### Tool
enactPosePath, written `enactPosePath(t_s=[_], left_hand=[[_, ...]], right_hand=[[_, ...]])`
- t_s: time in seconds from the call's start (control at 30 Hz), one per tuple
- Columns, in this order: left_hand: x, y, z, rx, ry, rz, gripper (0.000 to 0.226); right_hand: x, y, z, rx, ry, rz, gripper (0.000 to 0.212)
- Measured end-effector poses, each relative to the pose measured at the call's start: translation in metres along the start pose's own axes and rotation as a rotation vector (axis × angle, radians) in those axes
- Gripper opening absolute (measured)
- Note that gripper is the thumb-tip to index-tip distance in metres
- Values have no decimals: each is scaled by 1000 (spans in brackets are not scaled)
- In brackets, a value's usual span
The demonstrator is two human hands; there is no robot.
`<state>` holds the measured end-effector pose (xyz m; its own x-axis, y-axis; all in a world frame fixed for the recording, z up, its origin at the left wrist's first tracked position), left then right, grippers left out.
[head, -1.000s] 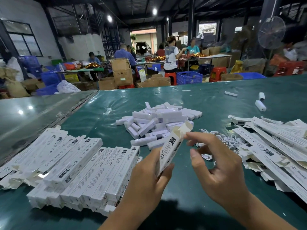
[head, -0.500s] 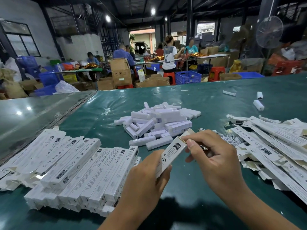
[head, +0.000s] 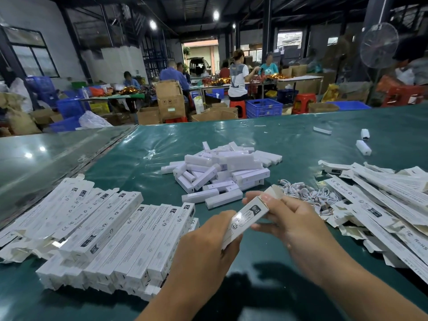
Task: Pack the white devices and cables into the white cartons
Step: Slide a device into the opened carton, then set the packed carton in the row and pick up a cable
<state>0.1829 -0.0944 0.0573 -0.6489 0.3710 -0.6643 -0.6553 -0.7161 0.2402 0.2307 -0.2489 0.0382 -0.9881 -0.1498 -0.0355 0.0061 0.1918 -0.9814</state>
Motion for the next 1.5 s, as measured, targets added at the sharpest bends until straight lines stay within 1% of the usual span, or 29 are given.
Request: enactPosePath(t_s=[0.07, 0.13, 0.17, 0.23, 0.3, 0.4, 0.47, 0.63, 0.8, 0.97, 1.07, 1.17, 1.27, 1.33, 1.4, 1.5], left_hand=[[0, -1, 0, 2, 3, 4, 29], [1, -3, 2, 3, 17, 3, 33], [1, -3, 2, -2, 17, 3, 34], [1, -4, 1, -34, 5, -9, 38], [1, -3, 0, -71, -7, -29, 40], [1, -3, 1, -76, 4, -32, 38], [0, -3, 1, -75, 13, -31, 36], [0, -2, 2, -88, 4, -24, 33], [-1, -2, 2, -98, -6, -24, 32], [-1, -1, 2, -106, -28, -15, 33], [-2, 0, 1, -136, -67, -22, 41], [-3, 0, 2, -168, -87, -21, 50], [-3, 0, 2, -191, -116, -6, 54], [-3, -1, 1, -186, -127, 3, 54], [-2, -2, 1, -167, -126, 1, 52], [-2, -3, 1, -123, -131, -10, 50]], right_hand=[[6, -12, -2, 229, 35, 151, 37], [14, -20, -9, 433, 9, 273, 57], [17, -22, -10, 503, 15, 315, 61], [20, -26, -10, 584, 59, 367, 51], [18, -27, -7, 571, 98, 366, 41], [14, -24, -1, 547, 117, 324, 50], [12, -22, 2, 503, 119, 306, 53], [9, -18, 5, 529, 135, 266, 46], [10, -21, 1, 488, 93, 277, 40], [8, -20, 5, 466, 115, 284, 34], [7, -18, 4, 399, 97, 265, 36], [7, -18, 4, 366, 89, 268, 29], [8, -18, 4, 403, 97, 269, 34], [9, -18, 2, 462, 90, 275, 35], [9, -20, 1, 467, 68, 266, 33], [6, -21, -1, 309, -33, 212, 30]])
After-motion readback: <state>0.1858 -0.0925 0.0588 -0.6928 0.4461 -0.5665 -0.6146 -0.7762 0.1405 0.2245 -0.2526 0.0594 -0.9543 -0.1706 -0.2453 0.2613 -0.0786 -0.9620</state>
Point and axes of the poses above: each hand's wrist, its own x-axis away from the middle knuckle, its own z-axis out of the back of the hand, y = z × x, the point moved 8 cm from there along -x, towards the middle knuckle, and after that the axes turned 8 degrees about -z, right-handed, at the moved point
